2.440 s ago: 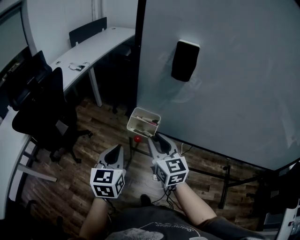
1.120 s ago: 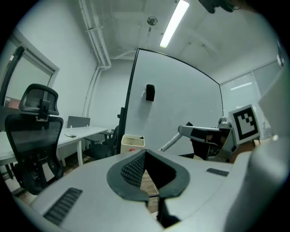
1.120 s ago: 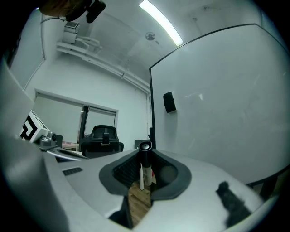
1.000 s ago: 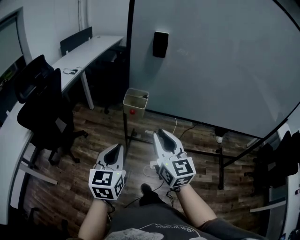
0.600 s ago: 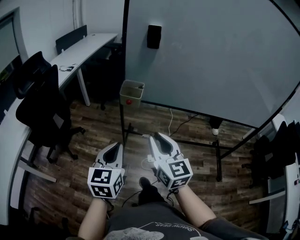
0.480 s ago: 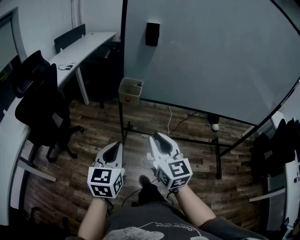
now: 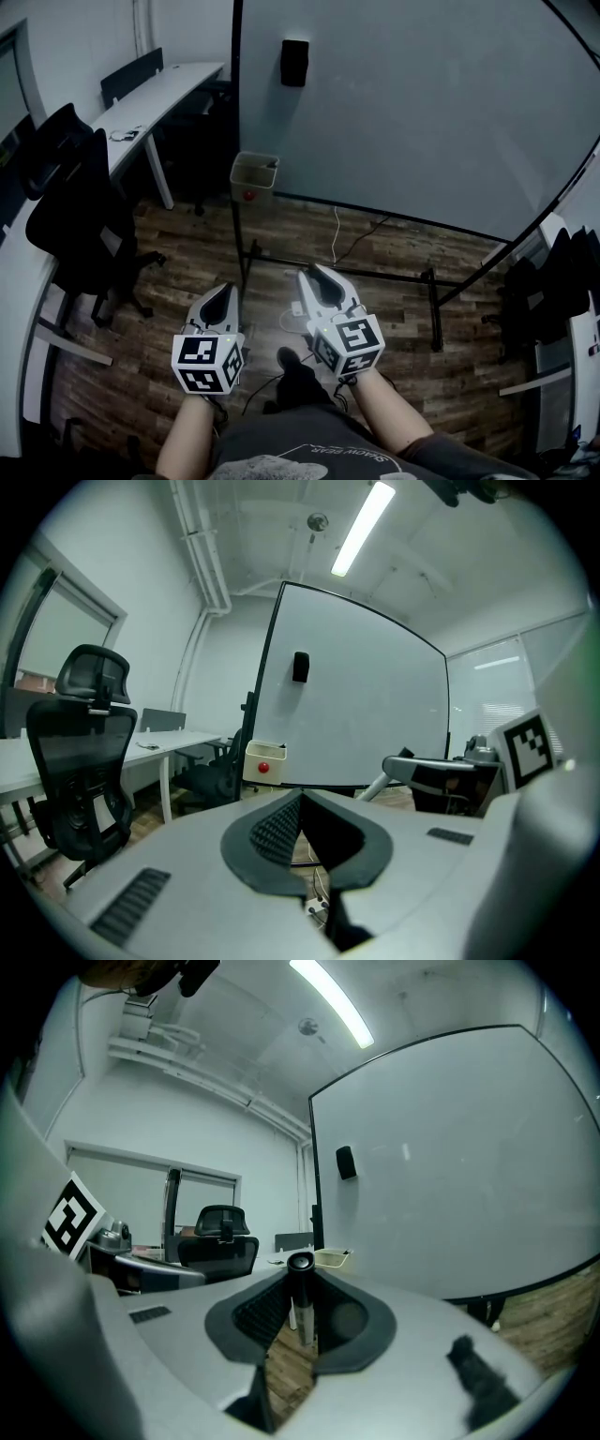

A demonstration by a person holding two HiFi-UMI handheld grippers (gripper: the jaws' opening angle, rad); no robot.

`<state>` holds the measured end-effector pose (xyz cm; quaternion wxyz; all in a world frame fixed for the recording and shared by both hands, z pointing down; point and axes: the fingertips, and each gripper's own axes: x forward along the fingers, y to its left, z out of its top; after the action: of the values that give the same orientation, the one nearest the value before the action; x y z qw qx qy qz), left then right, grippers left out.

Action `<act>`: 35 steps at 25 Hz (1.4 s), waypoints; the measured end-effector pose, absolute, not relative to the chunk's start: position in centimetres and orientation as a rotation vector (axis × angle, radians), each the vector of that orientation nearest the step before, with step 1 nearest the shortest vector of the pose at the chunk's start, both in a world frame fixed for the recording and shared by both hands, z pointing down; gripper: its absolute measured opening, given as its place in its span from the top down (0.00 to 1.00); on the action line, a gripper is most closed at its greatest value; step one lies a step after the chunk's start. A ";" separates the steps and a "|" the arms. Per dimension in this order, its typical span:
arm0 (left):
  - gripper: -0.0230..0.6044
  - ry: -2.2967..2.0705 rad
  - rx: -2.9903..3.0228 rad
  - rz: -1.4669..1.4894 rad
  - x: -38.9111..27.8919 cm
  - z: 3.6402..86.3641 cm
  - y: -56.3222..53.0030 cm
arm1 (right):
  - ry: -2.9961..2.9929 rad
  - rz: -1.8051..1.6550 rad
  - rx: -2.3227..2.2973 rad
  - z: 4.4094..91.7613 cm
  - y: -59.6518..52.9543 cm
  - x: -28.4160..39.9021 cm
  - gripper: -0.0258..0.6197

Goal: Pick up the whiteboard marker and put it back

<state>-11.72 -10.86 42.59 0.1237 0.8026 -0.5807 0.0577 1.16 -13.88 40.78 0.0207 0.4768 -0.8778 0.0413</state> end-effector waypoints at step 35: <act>0.94 -1.814 2.299 0.143 -13.5 40.2 -29.1 | -2.859 0.084 1.302 36.3 -34.0 -2.4 0.83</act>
<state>-13.50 -29.11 40.18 0.1046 0.7799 -0.6152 0.0484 -2.41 -34.00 36.30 -0.0005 0.4142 -0.9098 0.0269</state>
